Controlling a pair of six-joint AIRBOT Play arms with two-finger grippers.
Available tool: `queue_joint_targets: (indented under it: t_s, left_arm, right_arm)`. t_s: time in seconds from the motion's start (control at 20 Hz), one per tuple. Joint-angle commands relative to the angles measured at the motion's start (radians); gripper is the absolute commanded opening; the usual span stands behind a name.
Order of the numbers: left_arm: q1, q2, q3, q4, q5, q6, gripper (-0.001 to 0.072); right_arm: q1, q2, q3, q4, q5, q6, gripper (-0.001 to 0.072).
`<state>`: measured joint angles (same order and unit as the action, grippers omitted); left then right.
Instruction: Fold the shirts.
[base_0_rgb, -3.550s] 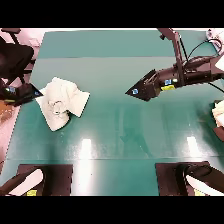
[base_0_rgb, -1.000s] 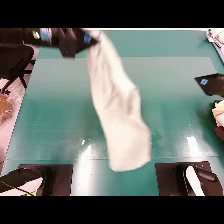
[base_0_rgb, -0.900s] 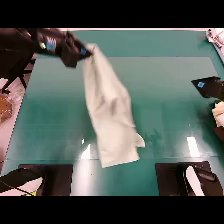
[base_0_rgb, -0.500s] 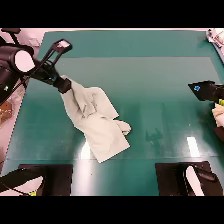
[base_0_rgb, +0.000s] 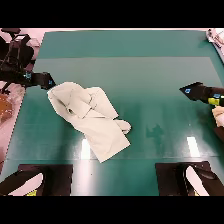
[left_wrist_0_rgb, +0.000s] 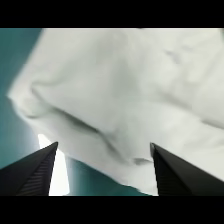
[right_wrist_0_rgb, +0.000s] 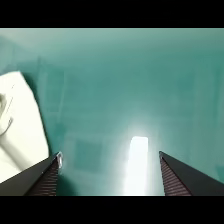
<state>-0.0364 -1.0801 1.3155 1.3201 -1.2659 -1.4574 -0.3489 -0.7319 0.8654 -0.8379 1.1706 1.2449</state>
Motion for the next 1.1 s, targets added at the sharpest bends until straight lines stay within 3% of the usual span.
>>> queue_joint_targets:
  t_s: [0.0, 0.2, 0.4, 0.7, 0.85, 0.9, 0.95, 1.0, 1.05]
  left_arm:
    - [-0.016, 0.017, -0.031, -0.146, -0.068, -0.045, 0.0703]
    - [-0.175, -0.022, -0.117, 0.022, 0.026, 0.010, 0.0704]
    - [-0.275, -0.149, -0.121, 0.182, 0.026, 0.025, 0.0705]
    - [-0.286, -0.326, -0.121, 0.135, 0.031, 0.026, 0.0705]
    - [-0.330, -0.364, -0.121, 0.216, 0.053, 0.015, 0.0702]
    - [-0.335, -0.374, -0.121, 0.249, 0.053, -0.010, 0.0644]
    - [-0.336, -0.379, -0.121, 0.264, 0.050, -0.018, 0.0384]
    - [-0.335, -0.375, -0.121, 0.268, 0.047, -0.004, 0.0019]
    - [-0.335, -0.372, -0.120, 0.269, 0.040, 0.019, 0.0023]
  right_arm:
    - [0.045, -0.044, 0.000, 0.000, 0.006, 0.000, 0.0680]
    - [0.092, -0.024, 0.000, -0.002, -0.026, 0.000, 0.0680]
    - [0.086, 0.043, 0.000, -0.002, -0.069, 0.000, 0.0680]
    - [-0.023, 0.126, 0.000, -0.002, -0.068, 0.000, 0.0680]
    - [-0.074, 0.143, 0.000, 0.000, -0.067, 0.000, 0.0680]
    - [-0.081, 0.142, 0.000, 0.000, -0.063, 0.000, 0.0680]
    - [-0.080, 0.142, 0.000, -0.002, -0.059, 0.000, 0.0679]
    - [-0.080, 0.142, 0.000, 0.001, -0.057, 0.000, 0.0680]
    - [-0.080, 0.142, 0.000, 0.000, -0.053, 0.000, 0.0680]
